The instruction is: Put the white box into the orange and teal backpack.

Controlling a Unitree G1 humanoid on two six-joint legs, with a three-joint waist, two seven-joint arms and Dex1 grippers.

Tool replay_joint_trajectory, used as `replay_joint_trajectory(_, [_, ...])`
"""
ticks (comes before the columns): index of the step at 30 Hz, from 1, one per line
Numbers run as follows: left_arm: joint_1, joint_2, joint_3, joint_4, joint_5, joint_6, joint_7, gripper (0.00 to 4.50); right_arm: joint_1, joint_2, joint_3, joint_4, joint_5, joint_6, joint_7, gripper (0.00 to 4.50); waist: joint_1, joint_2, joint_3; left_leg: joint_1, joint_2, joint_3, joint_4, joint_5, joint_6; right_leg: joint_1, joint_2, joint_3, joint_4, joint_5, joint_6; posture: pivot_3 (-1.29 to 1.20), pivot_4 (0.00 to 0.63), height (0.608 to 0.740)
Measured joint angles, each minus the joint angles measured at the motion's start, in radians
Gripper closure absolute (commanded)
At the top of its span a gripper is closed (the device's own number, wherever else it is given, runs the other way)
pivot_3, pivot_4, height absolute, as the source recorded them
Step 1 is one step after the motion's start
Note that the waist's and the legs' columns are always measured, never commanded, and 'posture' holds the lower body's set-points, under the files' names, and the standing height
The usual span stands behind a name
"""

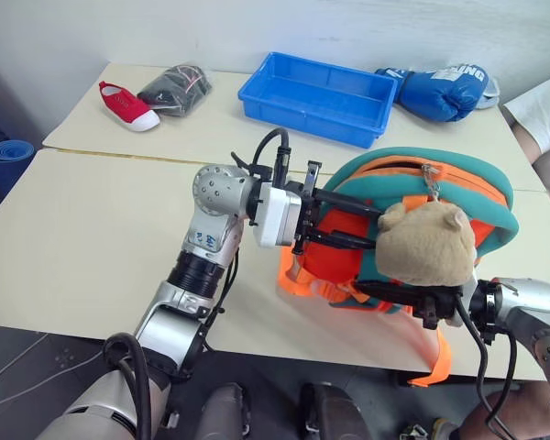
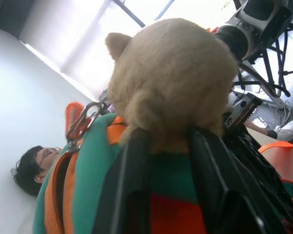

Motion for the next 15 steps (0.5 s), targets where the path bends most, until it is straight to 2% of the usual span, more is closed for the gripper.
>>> replay_joint_trajectory(1, [0.000, 0.010, 0.004, 0.000, -0.004, 0.021, 0.008, 4.49, 0.007, 0.002, 0.000, 0.000, -0.002, -0.006, 0.000, 4.45, -0.001, 0.000, 0.000, 0.000, 0.000, 0.000, 0.000, 0.000, 0.000, 0.000, 0.000, 0.000, 0.000, 0.000, 0.000, 0.00, 0.150, 0.740])
replay_joint_trajectory(15, [0.001, 0.144, 0.082, -0.008, -0.073, 0.211, 0.020, 4.49, 0.053, 0.017, -0.002, 0.000, -0.022, -0.046, -0.004, 4.45, -0.002, 0.000, 0.000, 0.000, 0.000, 0.000, 0.000, 0.000, 0.000, 0.000, 0.000, 0.000, 0.000, 0.000, 0.000, 0.00, 0.150, 0.740])
